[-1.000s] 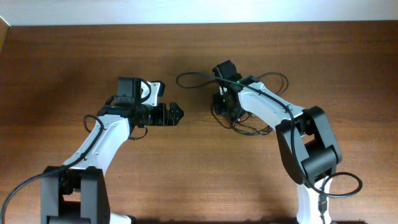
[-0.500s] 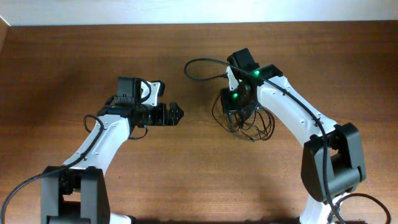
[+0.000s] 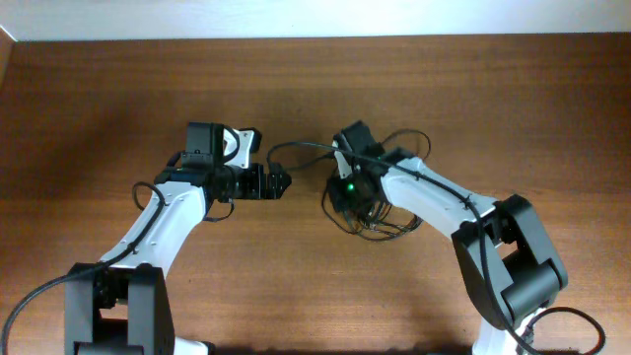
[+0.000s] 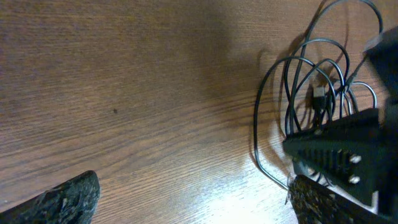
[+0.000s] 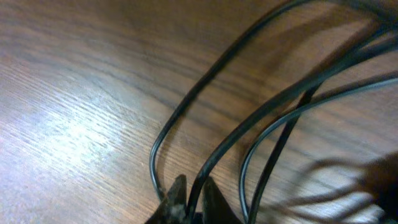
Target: Untangle cables
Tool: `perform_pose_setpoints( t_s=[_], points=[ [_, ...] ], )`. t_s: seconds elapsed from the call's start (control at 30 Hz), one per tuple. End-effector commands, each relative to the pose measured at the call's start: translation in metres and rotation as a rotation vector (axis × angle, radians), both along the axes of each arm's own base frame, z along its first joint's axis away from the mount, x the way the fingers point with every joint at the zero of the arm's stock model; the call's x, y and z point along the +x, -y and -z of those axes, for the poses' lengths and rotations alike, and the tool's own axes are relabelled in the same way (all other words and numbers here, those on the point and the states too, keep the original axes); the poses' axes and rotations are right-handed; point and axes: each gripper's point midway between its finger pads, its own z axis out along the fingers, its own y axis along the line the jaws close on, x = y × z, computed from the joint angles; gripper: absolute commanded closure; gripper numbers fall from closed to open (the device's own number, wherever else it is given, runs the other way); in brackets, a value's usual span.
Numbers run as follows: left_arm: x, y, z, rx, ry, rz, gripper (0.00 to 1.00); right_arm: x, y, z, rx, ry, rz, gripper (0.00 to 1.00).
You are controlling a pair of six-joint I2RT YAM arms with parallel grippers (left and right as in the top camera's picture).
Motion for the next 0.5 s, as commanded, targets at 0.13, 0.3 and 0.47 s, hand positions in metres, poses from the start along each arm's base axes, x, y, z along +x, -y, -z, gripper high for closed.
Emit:
perform_pose_setpoints(
  t_s=[0.13,0.3,0.47],
  points=[
    [-0.002,0.000,-0.002,0.001,0.005,-0.003,0.01,0.003,-0.003,0.006,0.026,0.039,0.006,0.62],
    [-0.002,0.000,-0.002,0.001,0.005,-0.003,0.01,0.005,-0.007,0.004,0.055,0.024,0.077,0.71],
    [-0.002,0.000,-0.002,0.001,0.005,-0.003,0.01,0.014,-0.014,-0.001,0.090,0.054,0.100,0.71]
  ],
)
